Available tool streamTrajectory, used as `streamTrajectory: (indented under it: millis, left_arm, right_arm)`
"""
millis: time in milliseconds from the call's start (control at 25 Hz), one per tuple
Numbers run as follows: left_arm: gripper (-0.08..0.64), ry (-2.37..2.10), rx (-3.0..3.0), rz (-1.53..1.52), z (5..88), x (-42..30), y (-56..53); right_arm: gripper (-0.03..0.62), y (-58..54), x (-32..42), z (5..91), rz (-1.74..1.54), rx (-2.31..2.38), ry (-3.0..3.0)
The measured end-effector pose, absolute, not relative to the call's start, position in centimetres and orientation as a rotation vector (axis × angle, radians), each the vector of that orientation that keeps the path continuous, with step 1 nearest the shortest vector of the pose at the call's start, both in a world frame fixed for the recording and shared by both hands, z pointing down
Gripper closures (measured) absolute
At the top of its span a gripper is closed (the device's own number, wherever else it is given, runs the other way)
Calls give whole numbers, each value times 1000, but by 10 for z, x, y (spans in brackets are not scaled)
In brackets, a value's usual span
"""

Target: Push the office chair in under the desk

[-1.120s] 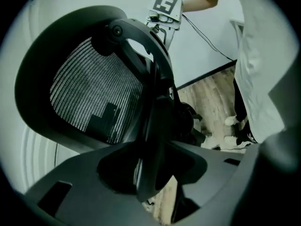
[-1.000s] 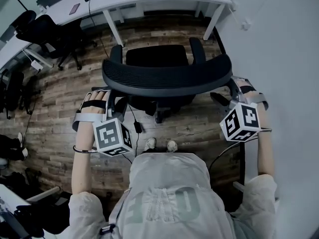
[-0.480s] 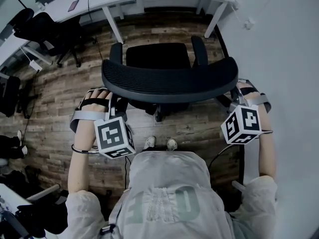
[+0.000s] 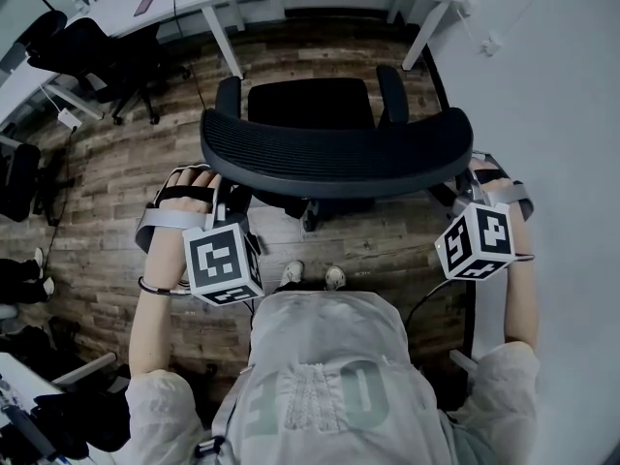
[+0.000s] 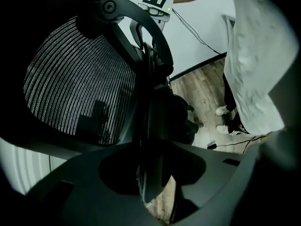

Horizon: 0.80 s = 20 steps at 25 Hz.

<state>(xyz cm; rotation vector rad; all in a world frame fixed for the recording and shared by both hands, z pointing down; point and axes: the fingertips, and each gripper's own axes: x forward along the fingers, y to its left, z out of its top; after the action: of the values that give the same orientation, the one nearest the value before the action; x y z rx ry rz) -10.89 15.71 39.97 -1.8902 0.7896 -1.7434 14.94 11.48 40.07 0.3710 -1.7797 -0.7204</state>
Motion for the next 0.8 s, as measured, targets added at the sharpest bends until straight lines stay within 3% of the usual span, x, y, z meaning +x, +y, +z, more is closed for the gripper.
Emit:
streamTrajectory:
  millis: [800]
  left_arm:
    - [395,840,-1858,-1702,396,-136,79]
  right_arm:
    - [453,33,123,400,-730,411,-1712]
